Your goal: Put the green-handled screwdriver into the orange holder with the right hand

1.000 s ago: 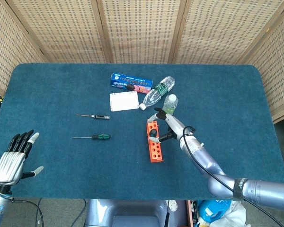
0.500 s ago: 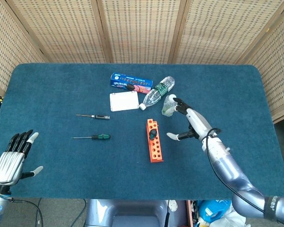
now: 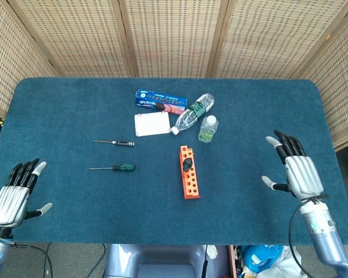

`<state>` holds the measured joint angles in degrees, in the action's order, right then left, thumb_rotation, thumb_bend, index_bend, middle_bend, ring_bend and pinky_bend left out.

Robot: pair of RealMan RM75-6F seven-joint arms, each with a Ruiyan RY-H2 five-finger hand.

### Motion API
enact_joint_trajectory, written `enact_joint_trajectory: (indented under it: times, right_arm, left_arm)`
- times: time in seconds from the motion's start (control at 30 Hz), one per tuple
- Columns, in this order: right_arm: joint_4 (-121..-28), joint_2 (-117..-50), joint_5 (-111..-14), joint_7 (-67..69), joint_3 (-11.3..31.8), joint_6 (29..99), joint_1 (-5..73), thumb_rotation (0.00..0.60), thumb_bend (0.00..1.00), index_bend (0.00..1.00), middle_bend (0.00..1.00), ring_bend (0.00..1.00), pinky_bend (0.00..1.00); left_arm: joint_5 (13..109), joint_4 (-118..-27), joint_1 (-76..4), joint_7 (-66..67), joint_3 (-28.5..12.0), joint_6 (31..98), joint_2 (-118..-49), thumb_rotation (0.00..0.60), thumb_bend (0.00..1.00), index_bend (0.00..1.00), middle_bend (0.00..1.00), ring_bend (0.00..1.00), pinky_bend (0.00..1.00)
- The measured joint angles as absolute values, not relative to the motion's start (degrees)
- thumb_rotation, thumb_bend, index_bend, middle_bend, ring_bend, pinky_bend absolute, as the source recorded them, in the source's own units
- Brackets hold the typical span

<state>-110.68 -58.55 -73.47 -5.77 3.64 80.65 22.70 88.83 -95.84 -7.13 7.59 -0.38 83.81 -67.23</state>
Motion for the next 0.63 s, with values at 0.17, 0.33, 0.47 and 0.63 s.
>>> enact_joint_trajectory:
  times: [0.17,0.33,0.47,0.63]
  right_arm:
    - [-104.1,-63.1,-78.3,-10.0,-0.7,87.8,15.7,0.6,0.18,0.0,0.0,0.0,0.0]
    - [-99.2,-66.5,-80.8,-11.4,-2.5,90.9,11.4,0.6,0.18,0.0,0.0,0.0,0.0]
    - [-96.8,-67.9,-82.0,-11.1,-2.7,92.2,9.5,0.6,0.18,0.0,0.0,0.0,0.0]
    - [-94.9,-68.7,-82.7,-10.6,-2.4,92.4,8.2,0.6,0.18,0.0,0.0,0.0,0.0]
  left_arm:
    - [88.7,-96.0,-7.0,8.1,-0.4,83.9,-67.3,0.6,0.0,0.0,0.0,0.0,0.0]
    - [88.3,-95.9,-7.1,8.3,-0.4,83.6,-67.3,0.6,0.0,0.0,0.0,0.0,0.0]
    - [88.4,-95.9,-7.1,8.6,-0.5,83.5,-67.4,0.6,0.0,0.0,0.0,0.0,0.0]
    - [88.3,-95.7,-7.3,8.8,-0.6,83.3,-67.5,0.6,0.0,0.0,0.0,0.0,0.0]
